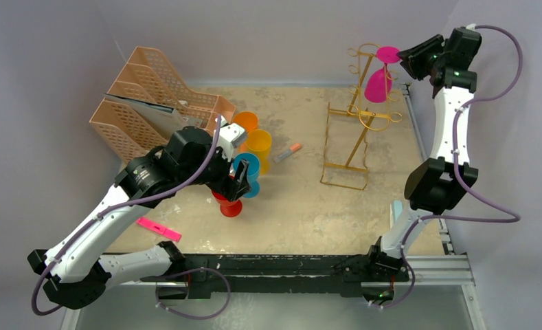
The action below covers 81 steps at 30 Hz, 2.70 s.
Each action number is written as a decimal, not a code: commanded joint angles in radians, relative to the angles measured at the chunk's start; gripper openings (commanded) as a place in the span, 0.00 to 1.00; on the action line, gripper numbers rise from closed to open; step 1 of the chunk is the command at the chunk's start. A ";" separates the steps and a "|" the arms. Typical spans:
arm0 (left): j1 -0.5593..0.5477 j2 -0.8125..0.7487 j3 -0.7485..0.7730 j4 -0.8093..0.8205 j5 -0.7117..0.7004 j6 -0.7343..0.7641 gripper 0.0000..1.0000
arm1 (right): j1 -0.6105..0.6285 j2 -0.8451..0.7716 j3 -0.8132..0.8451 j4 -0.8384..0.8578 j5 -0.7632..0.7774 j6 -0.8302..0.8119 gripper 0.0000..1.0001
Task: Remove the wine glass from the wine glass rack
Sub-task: Pick up the wine glass from the wine rack.
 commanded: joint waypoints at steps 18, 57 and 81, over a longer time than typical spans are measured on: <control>-0.001 0.006 0.024 0.028 0.010 -0.015 0.78 | -0.002 -0.011 0.024 0.046 -0.126 0.038 0.29; 0.000 0.027 0.020 0.047 0.047 -0.034 0.78 | 0.018 -0.001 0.055 -0.021 -0.014 -0.055 0.12; -0.001 -0.034 0.019 0.051 -0.031 -0.078 0.78 | 0.037 0.020 0.044 -0.019 -0.001 -0.013 0.00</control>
